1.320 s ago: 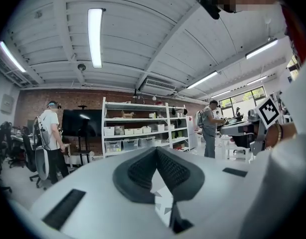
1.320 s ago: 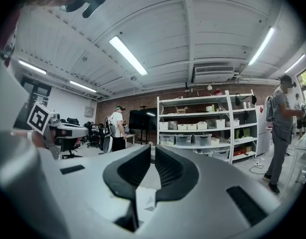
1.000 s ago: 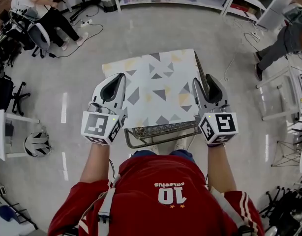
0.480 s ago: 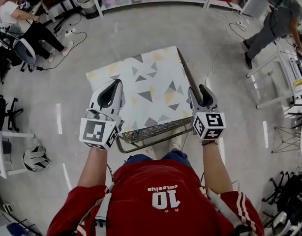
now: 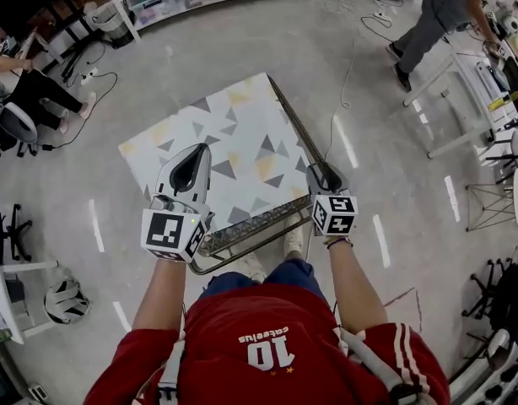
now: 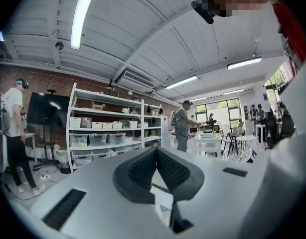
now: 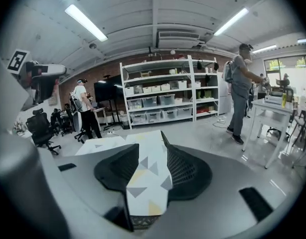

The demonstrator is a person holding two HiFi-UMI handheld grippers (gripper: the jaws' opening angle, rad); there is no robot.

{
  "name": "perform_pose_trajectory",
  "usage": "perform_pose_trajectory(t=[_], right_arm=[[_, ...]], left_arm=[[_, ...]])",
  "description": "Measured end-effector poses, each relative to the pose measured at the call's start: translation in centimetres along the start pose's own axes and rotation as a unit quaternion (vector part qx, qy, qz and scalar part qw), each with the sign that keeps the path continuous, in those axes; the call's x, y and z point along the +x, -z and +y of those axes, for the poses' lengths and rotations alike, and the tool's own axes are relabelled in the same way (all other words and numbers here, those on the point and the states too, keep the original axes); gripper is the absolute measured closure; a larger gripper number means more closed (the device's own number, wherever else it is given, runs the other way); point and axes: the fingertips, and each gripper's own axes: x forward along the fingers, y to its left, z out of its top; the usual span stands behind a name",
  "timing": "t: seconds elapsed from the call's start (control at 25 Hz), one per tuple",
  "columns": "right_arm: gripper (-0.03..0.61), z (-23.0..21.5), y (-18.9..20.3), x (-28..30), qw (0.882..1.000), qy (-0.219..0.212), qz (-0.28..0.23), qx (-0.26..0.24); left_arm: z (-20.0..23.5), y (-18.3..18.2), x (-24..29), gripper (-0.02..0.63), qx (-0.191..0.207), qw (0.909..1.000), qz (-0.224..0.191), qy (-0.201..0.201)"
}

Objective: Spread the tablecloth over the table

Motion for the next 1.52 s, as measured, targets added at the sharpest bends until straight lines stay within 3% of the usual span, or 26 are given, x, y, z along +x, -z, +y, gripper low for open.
perform_pose_trajectory(t=[0.36,0.64,1.12,1.52], right_arm=[[0.408,-4.3,10.5,2.6,0.996,0.049,0.067,0.024],[0.408,-6.2,16.5,4.4,0.987,0.087,0.108,0.085],[0.407,-8.1,21.0,7.3,0.973,0.137,0.164,0.092],[0.402,-7.8,21.5,8.1,0.964,0.138,0.216,0.077]], left_arm=[[-2.9,2.1,1.7,0.606,0.011,0.9988,0.020,0.044],[-4.3,3.7,2.6,0.606,0.024,0.9966,0.037,0.070],[-2.9,5.9,2.8,0.606,0.038,0.9941,0.068,0.076],[-1.5,6.4,3.5,0.606,0.028,0.9941,0.075,0.073]])
